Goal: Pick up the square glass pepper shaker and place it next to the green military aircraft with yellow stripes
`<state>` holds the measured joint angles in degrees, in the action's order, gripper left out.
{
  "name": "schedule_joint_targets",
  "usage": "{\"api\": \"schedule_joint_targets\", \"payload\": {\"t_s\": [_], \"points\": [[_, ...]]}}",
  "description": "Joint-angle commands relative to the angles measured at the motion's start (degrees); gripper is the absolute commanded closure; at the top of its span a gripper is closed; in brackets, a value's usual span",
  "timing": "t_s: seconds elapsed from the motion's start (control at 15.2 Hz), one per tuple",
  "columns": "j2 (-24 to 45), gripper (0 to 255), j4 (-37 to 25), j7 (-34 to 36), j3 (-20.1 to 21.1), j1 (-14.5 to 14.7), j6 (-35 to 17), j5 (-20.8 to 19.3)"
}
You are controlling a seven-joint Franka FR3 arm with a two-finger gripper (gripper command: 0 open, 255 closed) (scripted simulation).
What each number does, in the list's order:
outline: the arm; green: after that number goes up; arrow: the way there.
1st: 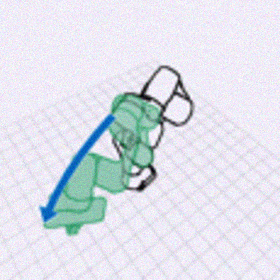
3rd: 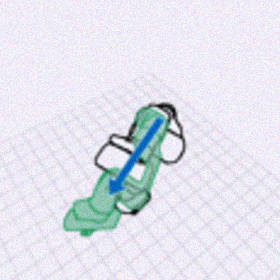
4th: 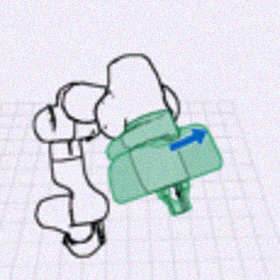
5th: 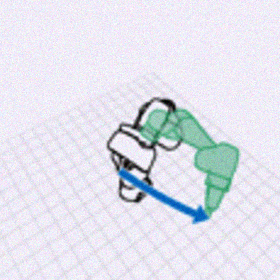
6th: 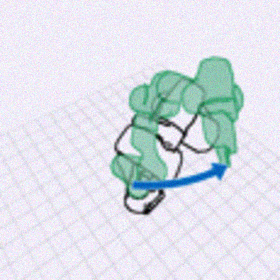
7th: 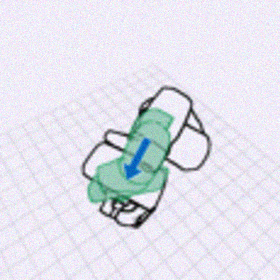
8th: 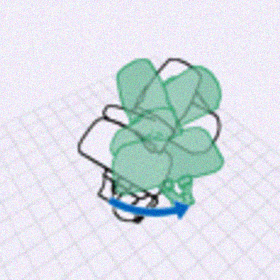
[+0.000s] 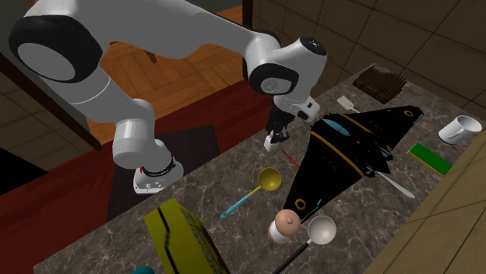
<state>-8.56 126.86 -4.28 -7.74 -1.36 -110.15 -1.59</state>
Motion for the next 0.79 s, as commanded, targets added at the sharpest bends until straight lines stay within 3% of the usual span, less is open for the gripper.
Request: {"api": "schedule_joint_targets", "payload": {"t_s": [0.0, 0.53, 0.73], "points": [[0.6, 255, 1.1, -0.1, -0.1, -0.1, -1.6, 0.0], [3.6, 255, 4.9, -0.4, -0.2, -0.1, -8.4, 0.3], [3.6, 255, 4.9, -0.4, -0.2, -0.1, -8.4, 0.3]]}}
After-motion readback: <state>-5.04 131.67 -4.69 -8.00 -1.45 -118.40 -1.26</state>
